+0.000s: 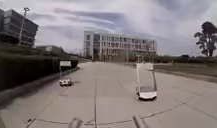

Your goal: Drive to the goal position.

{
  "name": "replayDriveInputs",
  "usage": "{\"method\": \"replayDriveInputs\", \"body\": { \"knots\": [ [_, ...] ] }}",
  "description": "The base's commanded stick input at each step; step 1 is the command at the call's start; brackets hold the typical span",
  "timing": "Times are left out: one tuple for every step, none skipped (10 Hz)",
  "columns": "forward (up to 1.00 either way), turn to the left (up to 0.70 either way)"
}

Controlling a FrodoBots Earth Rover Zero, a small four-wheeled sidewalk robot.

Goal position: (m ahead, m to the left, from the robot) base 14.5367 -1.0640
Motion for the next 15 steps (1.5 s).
{"method": "replayDriveInputs", "body": {
  "knots": [
    [1.00,0.00],
    [1.00,0.00],
    [1.00,0.00],
    [1.00,0.00],
    [1.00,0.00],
    [1.00,0.00],
    [1.00,0.00],
    [1.00,0.00],
    [1.00,0.00],
    [1.00,0.00],
    [1.00,0.00],
    [1.00,0.00],
    [1.00,0.00],
    [1.00,0.00],
    [1.00,0.00]
  ]
}}
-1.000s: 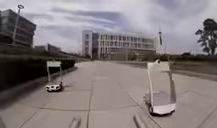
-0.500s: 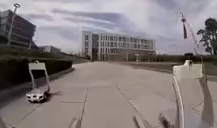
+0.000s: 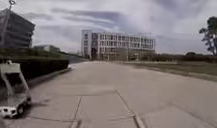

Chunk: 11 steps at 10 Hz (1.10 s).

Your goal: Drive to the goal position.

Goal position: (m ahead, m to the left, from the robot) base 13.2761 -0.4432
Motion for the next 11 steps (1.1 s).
{"method": "replayDriveInputs", "body": {
  "knots": [
    [1.00,0.00],
    [1.00,0.00],
    [1.00,0.00],
    [1.00,0.00],
    [1.00,0.00],
    [1.00,0.00],
    [1.00,0.00],
    [1.00,0.00],
    [1.00,0.00],
    [1.00,0.00],
    [1.00,0.00]
  ]
}}
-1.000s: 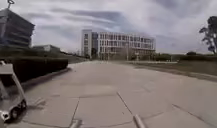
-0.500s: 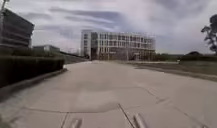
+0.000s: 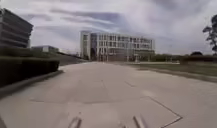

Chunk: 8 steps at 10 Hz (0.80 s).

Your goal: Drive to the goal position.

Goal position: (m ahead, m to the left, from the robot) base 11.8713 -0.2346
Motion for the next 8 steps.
{"method": "replayDriveInputs", "body": {
  "knots": [
    [1.00,0.00],
    [1.00,0.00],
    [1.00,0.00],
    [1.00,0.00],
    [1.00,0.00],
    [1.00,0.00],
    [1.00,0.00],
    [1.00,0.00]
  ]
}}
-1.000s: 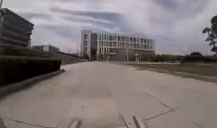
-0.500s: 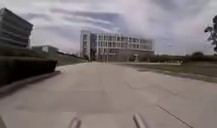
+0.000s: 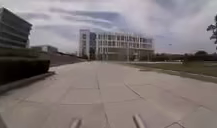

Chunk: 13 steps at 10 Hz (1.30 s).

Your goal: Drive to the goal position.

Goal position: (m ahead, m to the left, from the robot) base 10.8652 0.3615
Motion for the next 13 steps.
{"method": "replayDriveInputs", "body": {
  "knots": [
    [1.00,0.00],
    [1.00,0.00],
    [1.00,0.00],
    [1.00,0.00],
    [1.00,0.00],
    [1.00,0.00],
    [1.00,0.00],
    [1.00,0.11],
    [1.00,0.27],
    [1.00,0.09],
    [1.00,0.00],
    [1.00,0.00],
    [1.00,0.00]
  ]
}}
